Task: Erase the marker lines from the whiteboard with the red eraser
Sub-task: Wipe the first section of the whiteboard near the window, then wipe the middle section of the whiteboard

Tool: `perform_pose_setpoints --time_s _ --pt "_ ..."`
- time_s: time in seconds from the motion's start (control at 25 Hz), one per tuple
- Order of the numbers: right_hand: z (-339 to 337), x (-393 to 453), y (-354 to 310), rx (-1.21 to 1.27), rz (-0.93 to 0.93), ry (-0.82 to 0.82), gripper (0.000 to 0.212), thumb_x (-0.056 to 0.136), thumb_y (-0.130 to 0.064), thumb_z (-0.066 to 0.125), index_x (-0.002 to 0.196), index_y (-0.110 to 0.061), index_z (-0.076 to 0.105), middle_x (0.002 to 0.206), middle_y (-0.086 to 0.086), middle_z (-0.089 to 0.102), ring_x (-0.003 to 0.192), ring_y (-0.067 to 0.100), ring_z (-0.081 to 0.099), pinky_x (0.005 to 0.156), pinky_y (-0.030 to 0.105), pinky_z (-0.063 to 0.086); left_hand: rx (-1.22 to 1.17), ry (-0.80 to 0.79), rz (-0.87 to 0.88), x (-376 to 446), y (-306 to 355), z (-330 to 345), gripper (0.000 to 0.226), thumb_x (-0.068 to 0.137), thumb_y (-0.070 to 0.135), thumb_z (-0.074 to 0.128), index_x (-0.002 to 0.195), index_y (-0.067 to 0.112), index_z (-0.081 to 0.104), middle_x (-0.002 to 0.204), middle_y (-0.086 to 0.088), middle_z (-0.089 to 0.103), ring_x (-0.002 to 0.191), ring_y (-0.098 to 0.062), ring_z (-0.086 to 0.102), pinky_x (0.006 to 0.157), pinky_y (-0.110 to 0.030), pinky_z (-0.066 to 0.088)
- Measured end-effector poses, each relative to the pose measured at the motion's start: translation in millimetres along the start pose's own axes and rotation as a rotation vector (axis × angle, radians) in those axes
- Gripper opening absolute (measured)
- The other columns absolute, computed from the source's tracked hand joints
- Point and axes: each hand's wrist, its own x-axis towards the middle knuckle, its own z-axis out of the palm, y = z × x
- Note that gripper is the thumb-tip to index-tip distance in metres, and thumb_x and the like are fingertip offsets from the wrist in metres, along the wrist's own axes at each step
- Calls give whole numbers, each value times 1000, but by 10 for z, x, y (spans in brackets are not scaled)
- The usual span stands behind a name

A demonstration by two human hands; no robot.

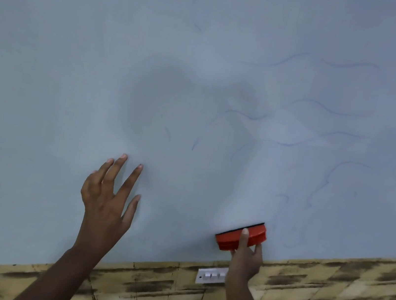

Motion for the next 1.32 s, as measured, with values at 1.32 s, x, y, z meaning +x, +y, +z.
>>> perform_pose_setpoints --time_s 1.32 --pt "638 -75 -2240 50 -658 43 69 83 -60 73 140 -23 63 88 0 56 82 18 62 83 30 55 165 409 98 1045 -339 89 62 109 37 47 167 19 34 176 -11 21 164 -30 17 127 -56 13"
